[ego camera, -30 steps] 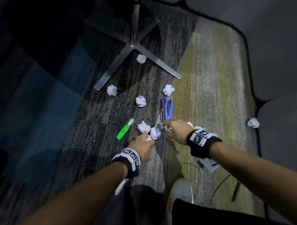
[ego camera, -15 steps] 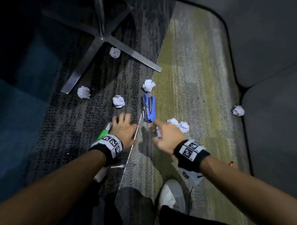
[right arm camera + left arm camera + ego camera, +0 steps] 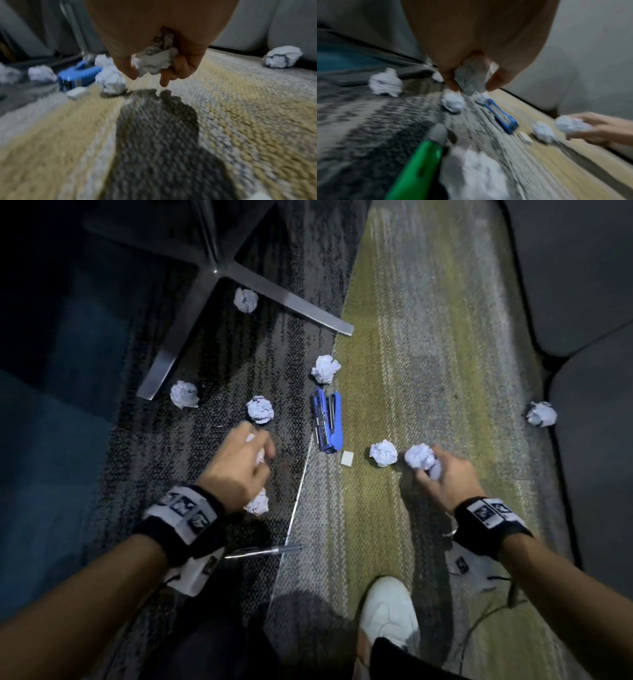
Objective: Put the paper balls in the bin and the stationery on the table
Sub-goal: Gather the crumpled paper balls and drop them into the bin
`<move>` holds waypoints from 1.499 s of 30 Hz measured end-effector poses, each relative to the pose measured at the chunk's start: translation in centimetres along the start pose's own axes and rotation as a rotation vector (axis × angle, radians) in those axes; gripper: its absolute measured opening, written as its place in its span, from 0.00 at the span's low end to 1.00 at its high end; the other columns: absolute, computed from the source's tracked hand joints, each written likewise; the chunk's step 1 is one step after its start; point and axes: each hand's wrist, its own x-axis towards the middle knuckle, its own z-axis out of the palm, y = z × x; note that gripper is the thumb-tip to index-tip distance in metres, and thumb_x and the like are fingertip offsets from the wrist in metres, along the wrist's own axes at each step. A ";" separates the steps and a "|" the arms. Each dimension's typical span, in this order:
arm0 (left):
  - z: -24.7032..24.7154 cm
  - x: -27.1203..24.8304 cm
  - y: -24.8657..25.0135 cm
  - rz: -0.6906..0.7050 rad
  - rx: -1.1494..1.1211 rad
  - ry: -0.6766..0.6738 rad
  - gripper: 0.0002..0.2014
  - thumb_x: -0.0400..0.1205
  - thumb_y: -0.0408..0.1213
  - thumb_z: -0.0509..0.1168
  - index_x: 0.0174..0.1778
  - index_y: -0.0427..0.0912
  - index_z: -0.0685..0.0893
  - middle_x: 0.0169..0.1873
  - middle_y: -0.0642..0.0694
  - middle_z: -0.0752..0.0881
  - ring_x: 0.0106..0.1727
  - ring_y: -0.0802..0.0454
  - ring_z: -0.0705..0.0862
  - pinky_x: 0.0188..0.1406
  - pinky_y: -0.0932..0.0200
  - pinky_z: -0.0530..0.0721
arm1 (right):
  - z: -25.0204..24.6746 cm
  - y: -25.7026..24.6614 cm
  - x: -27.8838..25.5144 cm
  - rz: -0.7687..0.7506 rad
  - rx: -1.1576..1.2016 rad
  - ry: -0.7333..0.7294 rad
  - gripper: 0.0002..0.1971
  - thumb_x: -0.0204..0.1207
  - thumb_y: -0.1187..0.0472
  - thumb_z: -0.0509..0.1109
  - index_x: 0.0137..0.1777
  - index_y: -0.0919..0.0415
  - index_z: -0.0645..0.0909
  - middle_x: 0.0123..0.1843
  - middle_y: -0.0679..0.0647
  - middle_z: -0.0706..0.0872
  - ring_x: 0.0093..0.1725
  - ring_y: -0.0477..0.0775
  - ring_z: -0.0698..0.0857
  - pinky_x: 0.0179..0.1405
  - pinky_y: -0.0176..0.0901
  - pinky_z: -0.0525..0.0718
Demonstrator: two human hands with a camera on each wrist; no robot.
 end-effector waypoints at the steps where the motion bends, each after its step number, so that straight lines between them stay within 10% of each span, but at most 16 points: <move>1: -1.2 -0.1 -0.2 -0.042 -0.004 0.028 0.10 0.71 0.33 0.63 0.46 0.50 0.76 0.45 0.48 0.72 0.47 0.48 0.75 0.48 0.52 0.74 | -0.6 -0.2 -0.3 -0.011 0.057 0.059 0.15 0.69 0.51 0.71 0.52 0.58 0.80 0.43 0.64 0.89 0.43 0.66 0.88 0.44 0.50 0.84; 9: 2.3 -1.3 0.2 0.071 0.707 -0.686 0.29 0.70 0.50 0.69 0.64 0.49 0.67 0.62 0.40 0.71 0.52 0.38 0.85 0.47 0.47 0.83 | -3.5 -5.6 0.9 -0.241 -0.175 0.025 0.18 0.73 0.46 0.65 0.57 0.56 0.75 0.52 0.59 0.81 0.47 0.66 0.84 0.44 0.51 0.79; 13: 3.0 0.1 0.4 0.042 0.658 -0.585 0.17 0.80 0.43 0.58 0.64 0.45 0.70 0.59 0.37 0.79 0.55 0.36 0.84 0.56 0.43 0.82 | -1.2 -8.1 2.2 -0.251 -0.347 -0.139 0.19 0.73 0.45 0.64 0.60 0.54 0.71 0.55 0.59 0.78 0.49 0.68 0.86 0.44 0.55 0.83; 20: -1.0 9.2 -1.1 -0.078 0.448 -0.011 0.18 0.72 0.48 0.67 0.54 0.43 0.78 0.52 0.36 0.80 0.54 0.32 0.78 0.56 0.40 0.78 | 2.2 -8.7 2.4 -0.269 -0.384 -0.149 0.21 0.74 0.45 0.57 0.65 0.52 0.67 0.56 0.56 0.74 0.45 0.67 0.87 0.37 0.54 0.82; 24: 1.8 10.7 -2.2 -0.133 0.374 -0.159 0.19 0.68 0.46 0.70 0.54 0.47 0.80 0.63 0.33 0.71 0.64 0.28 0.72 0.64 0.39 0.76 | 3.6 -8.4 2.5 -0.229 -0.411 -0.093 0.34 0.72 0.27 0.49 0.69 0.48 0.69 0.61 0.56 0.75 0.48 0.64 0.86 0.37 0.52 0.84; 30: 2.7 10.8 -3.6 -0.089 0.447 -0.278 0.20 0.67 0.53 0.66 0.54 0.52 0.80 0.60 0.40 0.75 0.65 0.35 0.72 0.64 0.42 0.73 | 4.4 -7.6 2.8 -0.262 -0.296 -0.076 0.33 0.76 0.29 0.49 0.72 0.48 0.71 0.77 0.51 0.73 0.62 0.61 0.82 0.57 0.54 0.86; 35: -4.6 8.4 -5.5 -0.244 0.101 0.045 0.12 0.64 0.49 0.68 0.40 0.51 0.84 0.43 0.40 0.86 0.52 0.38 0.81 0.55 0.52 0.78 | 4.2 -5.3 3.2 -0.291 0.039 -0.064 0.29 0.73 0.31 0.58 0.65 0.49 0.76 0.63 0.48 0.79 0.56 0.55 0.85 0.55 0.51 0.85; 41: -7.1 9.5 -11.2 -0.439 0.309 -0.357 0.13 0.54 0.62 0.61 0.30 0.63 0.77 0.54 0.41 0.83 0.57 0.37 0.80 0.59 0.46 0.81 | 2.4 -3.8 3.1 -0.180 0.303 0.022 0.20 0.74 0.39 0.67 0.59 0.51 0.78 0.51 0.47 0.77 0.50 0.49 0.81 0.52 0.43 0.76; 45: -5.6 9.3 -11.5 -0.471 0.353 -0.395 0.11 0.61 0.55 0.69 0.35 0.59 0.78 0.61 0.40 0.69 0.66 0.36 0.71 0.66 0.46 0.75 | 1.5 -1.9 3.3 -0.084 0.197 -0.012 0.20 0.75 0.43 0.69 0.62 0.54 0.78 0.52 0.49 0.74 0.50 0.56 0.82 0.49 0.43 0.74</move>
